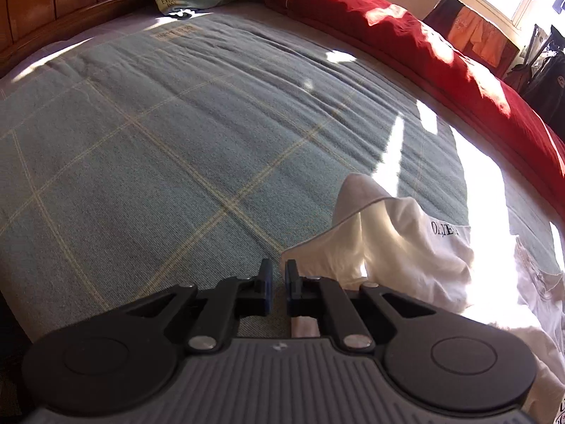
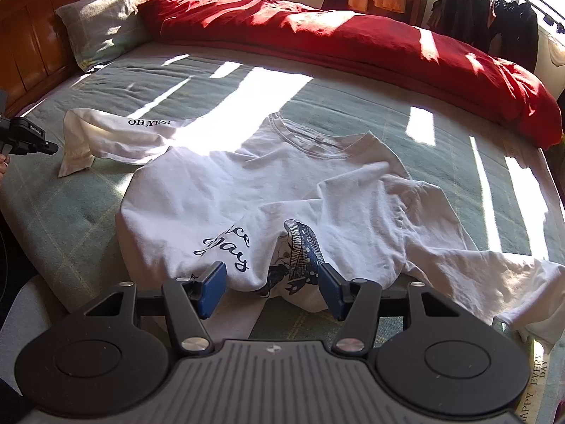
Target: Fold clothes
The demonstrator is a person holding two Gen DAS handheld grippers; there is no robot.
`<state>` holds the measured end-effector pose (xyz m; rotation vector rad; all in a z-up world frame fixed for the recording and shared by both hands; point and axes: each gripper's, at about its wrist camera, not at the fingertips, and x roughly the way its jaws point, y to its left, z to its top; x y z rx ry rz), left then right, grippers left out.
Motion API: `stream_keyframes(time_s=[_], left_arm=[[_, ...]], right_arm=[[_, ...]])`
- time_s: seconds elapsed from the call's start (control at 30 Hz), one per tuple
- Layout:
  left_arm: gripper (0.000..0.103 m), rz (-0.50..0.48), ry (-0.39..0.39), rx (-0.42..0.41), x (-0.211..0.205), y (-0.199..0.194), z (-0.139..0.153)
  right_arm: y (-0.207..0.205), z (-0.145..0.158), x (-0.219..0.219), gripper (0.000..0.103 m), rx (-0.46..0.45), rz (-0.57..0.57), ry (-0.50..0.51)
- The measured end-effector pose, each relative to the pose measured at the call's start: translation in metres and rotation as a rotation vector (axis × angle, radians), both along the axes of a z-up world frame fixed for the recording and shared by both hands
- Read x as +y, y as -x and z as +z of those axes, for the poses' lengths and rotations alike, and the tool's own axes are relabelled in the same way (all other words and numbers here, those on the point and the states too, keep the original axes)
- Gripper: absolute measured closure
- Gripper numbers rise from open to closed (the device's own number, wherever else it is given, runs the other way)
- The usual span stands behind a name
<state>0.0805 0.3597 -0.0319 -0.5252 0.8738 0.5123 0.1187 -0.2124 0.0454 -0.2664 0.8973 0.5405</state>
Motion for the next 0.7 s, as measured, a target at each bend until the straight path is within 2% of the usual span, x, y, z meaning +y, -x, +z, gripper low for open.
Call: stream_keyframes(time_s=[0.07,0.13,0.2,0.27,0.3,0.47,0.63,0.7], left_arm=[[0.098,0.011,0.000,-0.011,0.013,0.006,0.007],[0.097,0.002,0.051,-0.041,0.020,0.011,0.007],[0.086,-0.017,0.100,-0.054,0.019,0.013,0.000],[0.071,-0.035,0.122,-0.039,0.012,0.011,-0.012],[0.069,-0.046,0.131,-0.025,0.007,0.008,-0.019],[0.067,-0.060,0.200,0.002,-0.007,-0.008,-0.051],[0.060,-0.062,0.214,-0.037,-0.017,-0.020,-0.064],[0.063,-0.075,0.198,-0.039,-0.023,-0.024,-0.065]], right_arm=[[-0.001,-0.001,0.001,0.041,0.001,0.002,0.001],[-0.001,-0.002,0.003,0.041,0.004,0.005,0.000],[-0.001,-0.004,0.005,0.041,0.008,0.009,-0.001],[-0.002,-0.006,0.008,0.041,0.013,0.014,0.002],[-0.002,-0.006,0.010,0.041,0.013,0.018,0.004],[-0.002,-0.003,0.017,0.041,0.008,0.034,0.017],[-0.005,-0.001,0.018,0.041,0.001,0.029,0.031],[-0.006,-0.002,0.019,0.041,0.005,0.025,0.033]])
